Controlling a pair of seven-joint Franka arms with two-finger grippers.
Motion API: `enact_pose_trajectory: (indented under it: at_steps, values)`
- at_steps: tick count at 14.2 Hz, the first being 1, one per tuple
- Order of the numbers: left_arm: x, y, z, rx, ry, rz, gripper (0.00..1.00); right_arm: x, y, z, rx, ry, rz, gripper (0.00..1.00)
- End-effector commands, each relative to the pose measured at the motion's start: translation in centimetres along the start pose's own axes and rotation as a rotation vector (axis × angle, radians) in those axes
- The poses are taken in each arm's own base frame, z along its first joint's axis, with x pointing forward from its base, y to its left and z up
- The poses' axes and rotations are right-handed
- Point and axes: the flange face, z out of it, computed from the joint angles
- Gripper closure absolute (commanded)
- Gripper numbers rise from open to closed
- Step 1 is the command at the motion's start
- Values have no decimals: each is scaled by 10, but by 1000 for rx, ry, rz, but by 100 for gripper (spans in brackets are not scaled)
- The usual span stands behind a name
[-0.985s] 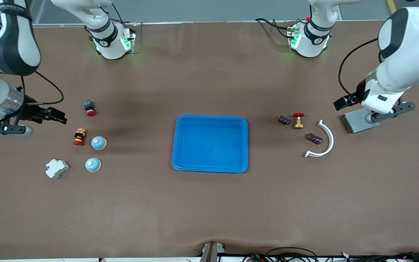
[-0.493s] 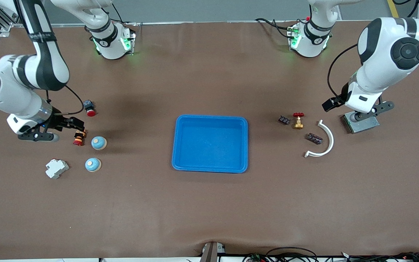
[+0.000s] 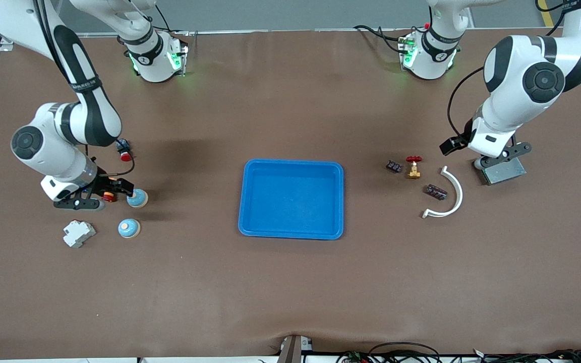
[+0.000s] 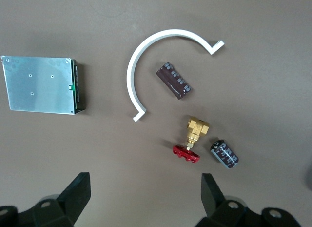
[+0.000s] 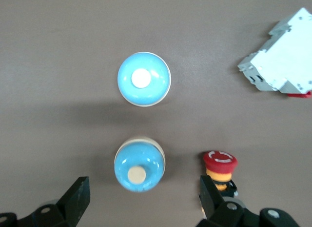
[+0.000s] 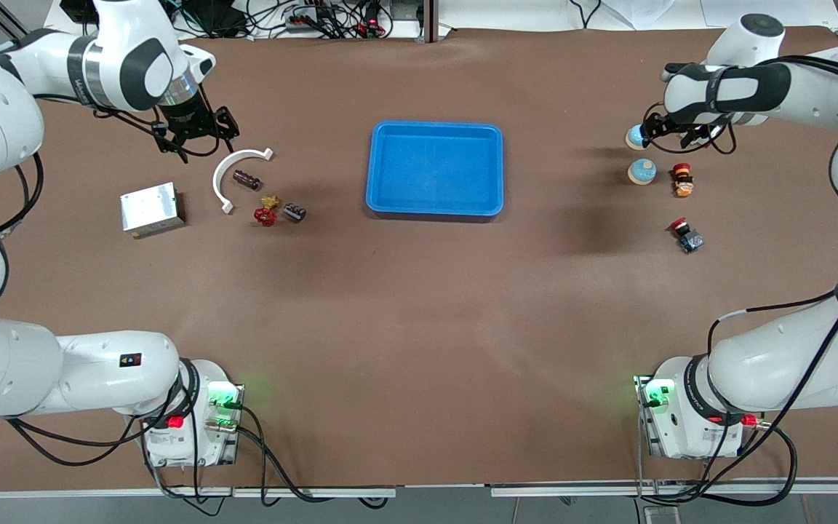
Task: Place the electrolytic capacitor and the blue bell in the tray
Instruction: 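Lower the right gripper onto a blue bell while the left gripper reaches a capacitor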
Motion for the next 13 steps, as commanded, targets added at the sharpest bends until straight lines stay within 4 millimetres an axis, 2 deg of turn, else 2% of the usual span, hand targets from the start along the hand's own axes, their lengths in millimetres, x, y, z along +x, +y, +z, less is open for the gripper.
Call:
enact_pose_trajectory:
  at_steps: [1, 4, 6, 9, 13]
  values:
    - [-9, -3, 12, 4, 17, -4, 0, 6, -3, 20, -9, 23, 6, 0]
    - [-3, 1, 33, 1, -4, 1, 0, 6, -5, 40, -9, 28, 9, 0]
    - [-4, 7, 40, 0, -14, -46, 0, 5, -6, 48, -10, 31, 7, 0]
    - [-13, 35, 49, -1, -8, -130, 0, 2, -11, 65, -14, 16, 0, 0]
    - [-30, 72, 69, -4, -19, -264, 0, 0, -15, 72, -13, 10, -5, 0]
